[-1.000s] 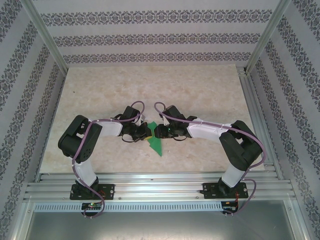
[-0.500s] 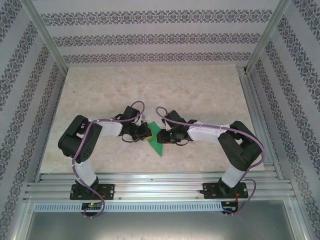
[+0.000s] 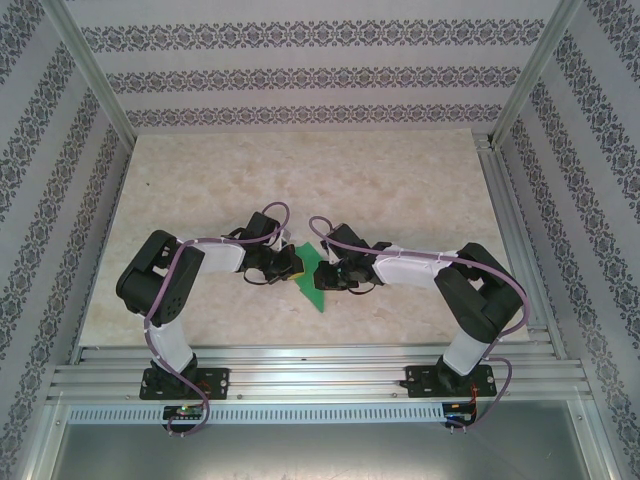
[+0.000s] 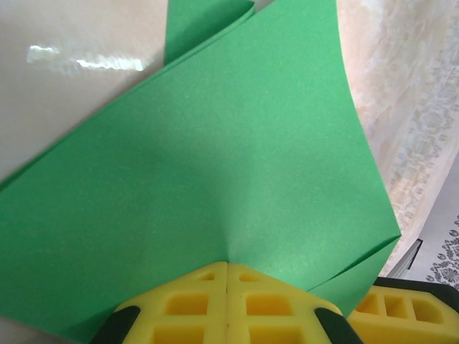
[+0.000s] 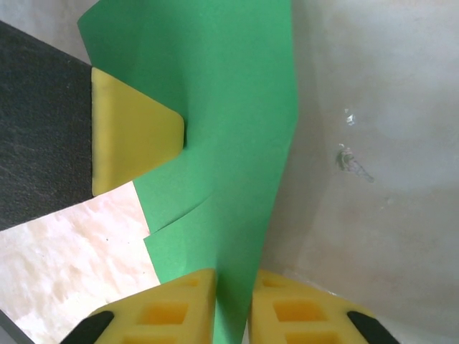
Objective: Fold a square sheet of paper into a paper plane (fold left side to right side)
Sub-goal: Fold the wing for the fifth time at the center of the table.
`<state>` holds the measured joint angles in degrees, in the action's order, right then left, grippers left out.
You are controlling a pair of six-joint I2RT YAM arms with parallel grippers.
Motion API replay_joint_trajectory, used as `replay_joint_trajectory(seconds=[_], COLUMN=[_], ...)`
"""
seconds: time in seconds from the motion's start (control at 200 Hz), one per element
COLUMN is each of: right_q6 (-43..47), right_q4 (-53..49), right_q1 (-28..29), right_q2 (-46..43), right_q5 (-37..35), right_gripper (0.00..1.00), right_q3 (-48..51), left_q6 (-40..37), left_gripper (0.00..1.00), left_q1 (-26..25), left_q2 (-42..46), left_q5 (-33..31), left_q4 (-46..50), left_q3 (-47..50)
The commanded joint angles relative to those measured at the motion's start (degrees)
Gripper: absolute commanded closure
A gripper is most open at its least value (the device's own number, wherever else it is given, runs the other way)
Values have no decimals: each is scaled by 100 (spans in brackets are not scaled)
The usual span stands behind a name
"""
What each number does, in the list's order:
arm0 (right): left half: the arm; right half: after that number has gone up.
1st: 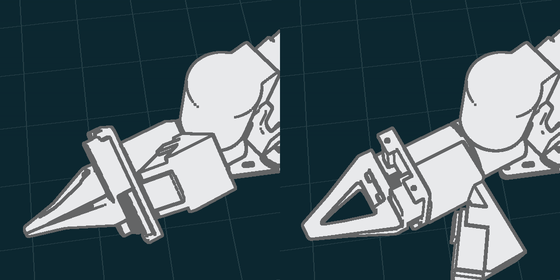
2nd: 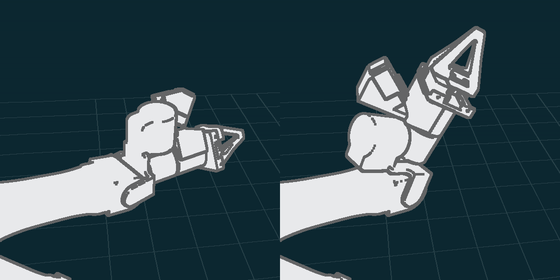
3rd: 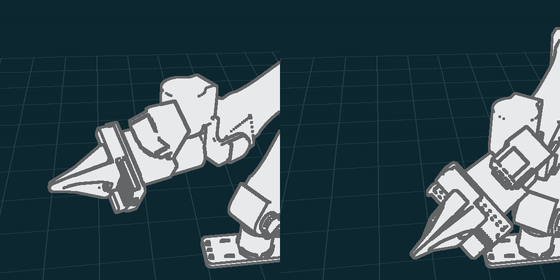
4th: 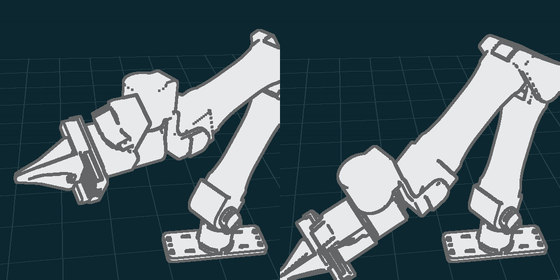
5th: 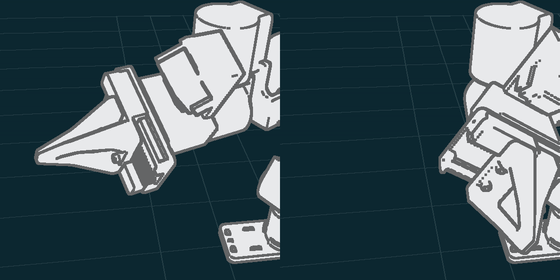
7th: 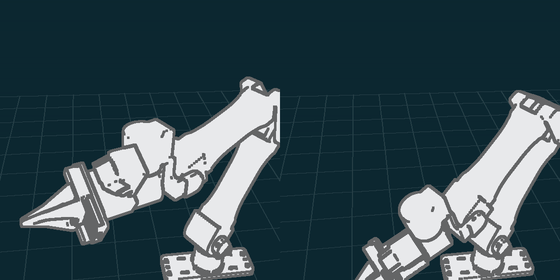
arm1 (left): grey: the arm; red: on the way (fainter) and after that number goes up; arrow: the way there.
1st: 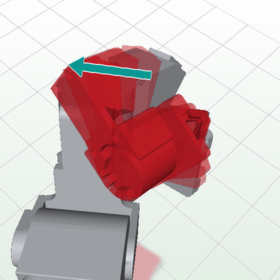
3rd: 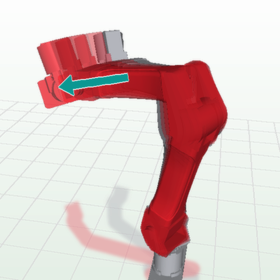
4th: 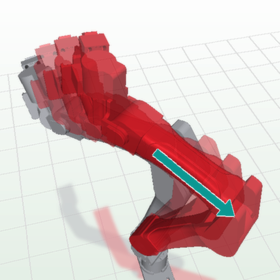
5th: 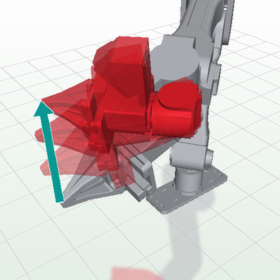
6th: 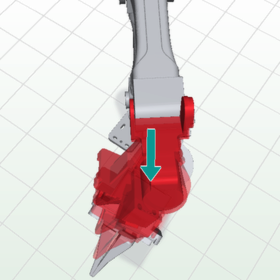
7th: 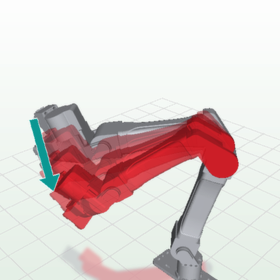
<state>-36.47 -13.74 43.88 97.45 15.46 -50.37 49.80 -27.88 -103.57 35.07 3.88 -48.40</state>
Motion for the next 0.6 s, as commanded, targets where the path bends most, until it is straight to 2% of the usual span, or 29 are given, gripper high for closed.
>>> replay_joint_trajectory(seconds=[0.0, 0.14, 0.23, 0.285, 0.36, 0.485, 0.595], right_q6=[35, 285, 470, 537, 560, 596, 607], right_q4=[-68, -464, -751, -830, -814, -837, -849], right_q1=[161, 332, 460, 505, 542, 560, 594], right_q2=[9, -26, 15, 20, -4, 28, 72], right_q5=[-395, -1001, -1379, -1533, -1650, -1678, -1685], right_gripper=[85, 92, 94, 94, 94, 92, 92], right_q3=[-83, -246, -383, -412, -390, -444, -491], left_q6=[-90, -33, -23, -32, -71, -138, -77], left_gripper=[100, 98, 93, 85, 80, 64, 55], left_q1=[-37, -4, 104, 194, 360, 575, 626], left_q2=[-93, 7, 218, 389, 624, 1004, 1240], left_q5=[-188, -20, 84, 154, 251, 351, 351], left_q4=[-17, -104, -72, -9, 112, 379, 503], left_q3=[-59, -62, -79, -90, -112, -200, -279])
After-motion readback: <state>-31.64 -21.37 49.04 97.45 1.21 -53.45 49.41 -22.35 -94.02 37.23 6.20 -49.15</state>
